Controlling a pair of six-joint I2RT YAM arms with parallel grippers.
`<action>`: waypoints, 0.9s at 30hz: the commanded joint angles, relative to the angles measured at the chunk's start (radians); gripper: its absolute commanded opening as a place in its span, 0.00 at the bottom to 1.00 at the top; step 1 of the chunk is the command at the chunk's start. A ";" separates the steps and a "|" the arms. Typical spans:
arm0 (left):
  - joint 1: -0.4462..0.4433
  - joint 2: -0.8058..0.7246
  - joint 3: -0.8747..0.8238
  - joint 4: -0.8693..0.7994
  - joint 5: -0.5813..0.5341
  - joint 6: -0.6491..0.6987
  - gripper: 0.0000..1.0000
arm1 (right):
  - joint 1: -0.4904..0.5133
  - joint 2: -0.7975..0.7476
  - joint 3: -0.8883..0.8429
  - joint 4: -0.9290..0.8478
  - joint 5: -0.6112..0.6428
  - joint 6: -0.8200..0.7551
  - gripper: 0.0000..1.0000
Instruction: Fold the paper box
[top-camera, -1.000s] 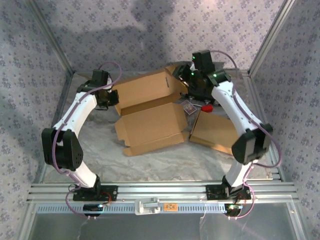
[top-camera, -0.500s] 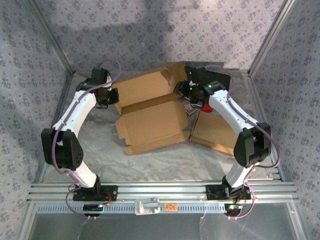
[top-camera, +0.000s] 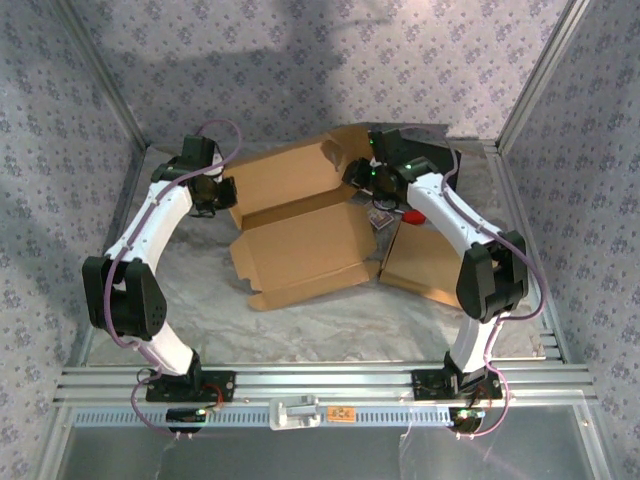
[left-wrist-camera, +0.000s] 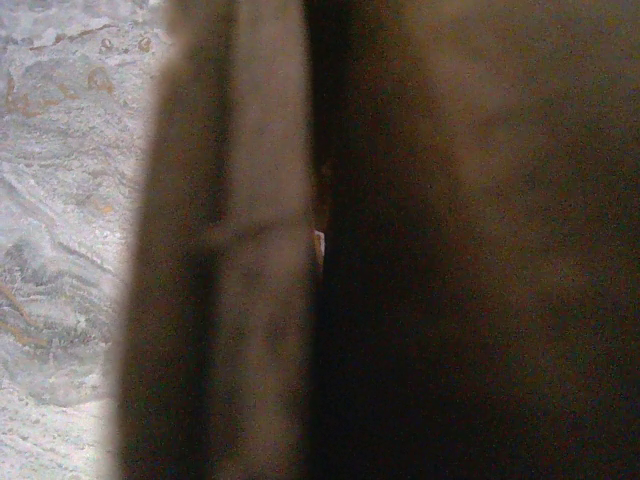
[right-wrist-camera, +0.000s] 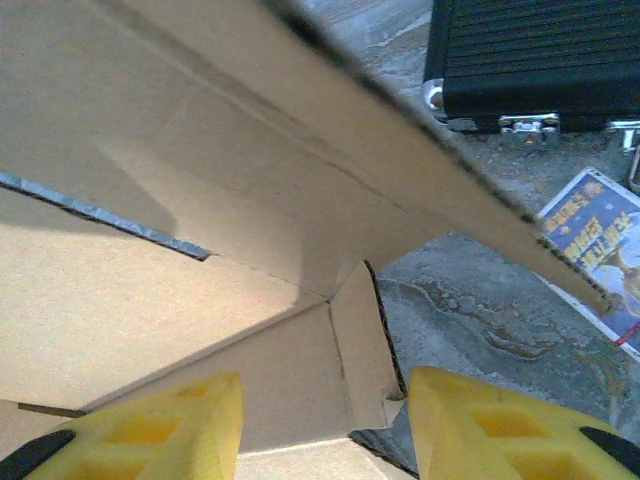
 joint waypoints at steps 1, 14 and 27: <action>0.001 0.007 0.037 -0.009 0.042 -0.008 0.00 | 0.020 0.013 0.031 0.028 -0.017 0.010 0.47; 0.013 0.025 0.064 0.002 0.062 -0.020 0.00 | 0.087 0.047 0.079 0.053 -0.046 0.030 0.47; 0.027 0.054 0.097 0.052 0.062 0.085 0.00 | 0.000 -0.086 0.253 -0.070 -0.159 -0.186 0.48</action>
